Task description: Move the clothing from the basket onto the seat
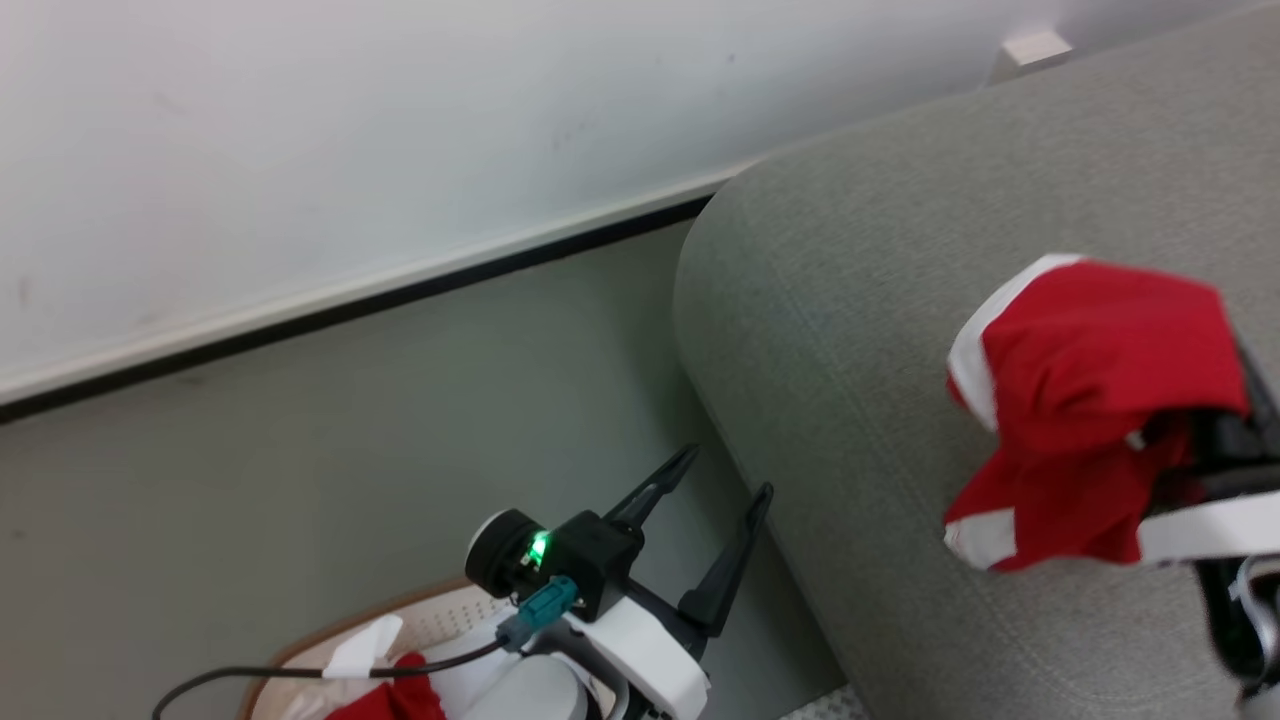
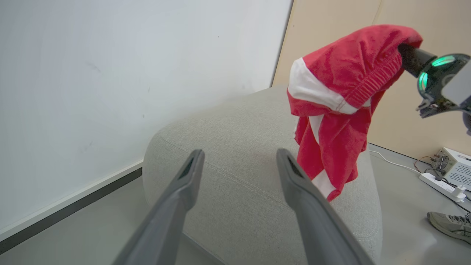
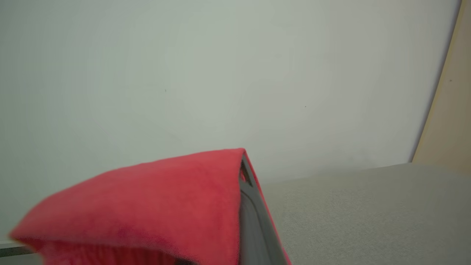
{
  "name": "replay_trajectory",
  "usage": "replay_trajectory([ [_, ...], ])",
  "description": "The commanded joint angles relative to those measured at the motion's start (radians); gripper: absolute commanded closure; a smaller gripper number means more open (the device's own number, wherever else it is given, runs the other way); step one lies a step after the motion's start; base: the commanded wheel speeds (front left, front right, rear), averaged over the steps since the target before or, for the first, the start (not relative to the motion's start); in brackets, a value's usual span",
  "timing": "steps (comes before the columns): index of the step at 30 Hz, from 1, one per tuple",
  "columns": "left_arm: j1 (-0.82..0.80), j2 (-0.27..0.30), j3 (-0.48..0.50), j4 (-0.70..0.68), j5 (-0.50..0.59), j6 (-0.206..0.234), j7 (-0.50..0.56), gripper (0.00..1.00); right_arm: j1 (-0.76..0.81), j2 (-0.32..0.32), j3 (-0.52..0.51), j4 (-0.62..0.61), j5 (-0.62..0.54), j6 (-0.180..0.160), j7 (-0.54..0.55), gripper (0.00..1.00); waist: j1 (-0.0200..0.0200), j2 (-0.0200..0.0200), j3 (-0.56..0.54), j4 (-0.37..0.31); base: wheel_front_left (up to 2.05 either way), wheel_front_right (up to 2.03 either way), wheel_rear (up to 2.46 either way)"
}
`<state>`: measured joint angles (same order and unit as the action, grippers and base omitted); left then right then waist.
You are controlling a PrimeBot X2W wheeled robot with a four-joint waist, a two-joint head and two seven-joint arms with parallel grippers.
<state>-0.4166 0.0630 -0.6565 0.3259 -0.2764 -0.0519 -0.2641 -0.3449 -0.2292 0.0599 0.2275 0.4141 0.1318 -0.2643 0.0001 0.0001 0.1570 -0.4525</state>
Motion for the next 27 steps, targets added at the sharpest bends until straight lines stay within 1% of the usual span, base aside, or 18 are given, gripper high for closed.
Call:
replay_trajectory([
  [1,-0.023,0.011,-0.005,0.0,0.016,-0.004,0.0,0.0,-0.061,-0.03,-0.011,0.028,-0.007,-0.002,0.0,1.0,-0.0001,-0.0001,0.064,0.049,0.0,0.0,0.0],
  [8,-0.085,0.019,-0.035,-0.018,0.058,-0.015,0.001,0.0,-0.268,-0.154,-0.035,0.146,0.038,-0.002,0.0,1.0,-0.0001,-0.0001,0.198,0.125,0.0,0.0,0.0],
  [14,-0.146,0.014,-0.057,-0.028,0.078,-0.015,0.007,0.0,-0.459,-0.249,-0.025,0.324,0.105,-0.002,0.0,1.0,-0.0001,-0.0001,0.305,0.186,0.0,0.0,0.0],
  [18,-0.185,0.008,-0.072,-0.028,0.091,-0.016,0.007,0.0,-0.565,-0.286,-0.003,0.451,0.122,-0.002,0.0,1.0,-0.0001,-0.0001,0.363,0.218,0.0,0.0,0.0],
  [21,-0.205,0.006,-0.08,-0.022,0.098,-0.015,0.005,0.0,-0.635,-0.315,0.024,0.546,0.107,-0.002,0.0,1.0,-0.0001,-0.0001,0.386,0.235,0.0,0.0,0.0],
  [23,-0.215,0.005,-0.08,-0.017,0.099,-0.012,0.004,0.0,-0.661,-0.325,0.066,0.618,0.086,-0.002,0.007,1.0,-0.0001,-0.0001,0.394,0.242,0.0,0.0,0.0],
  [26,-0.22,0.004,-0.08,-0.01,0.094,-0.01,0.002,0.0,-0.686,-0.337,0.139,0.728,0.07,-0.002,0.06,0.99,-0.0001,-0.0001,0.397,0.249,0.0,0.0,0.0],
  [27,-0.22,0.004,-0.08,-0.01,0.094,-0.01,0.002,0.0,-0.686,-0.337,0.139,0.728,0.07,-0.002,0.06,0.99,-0.0001,-0.0001,0.397,0.249,0.0,0.0,0.0],
])
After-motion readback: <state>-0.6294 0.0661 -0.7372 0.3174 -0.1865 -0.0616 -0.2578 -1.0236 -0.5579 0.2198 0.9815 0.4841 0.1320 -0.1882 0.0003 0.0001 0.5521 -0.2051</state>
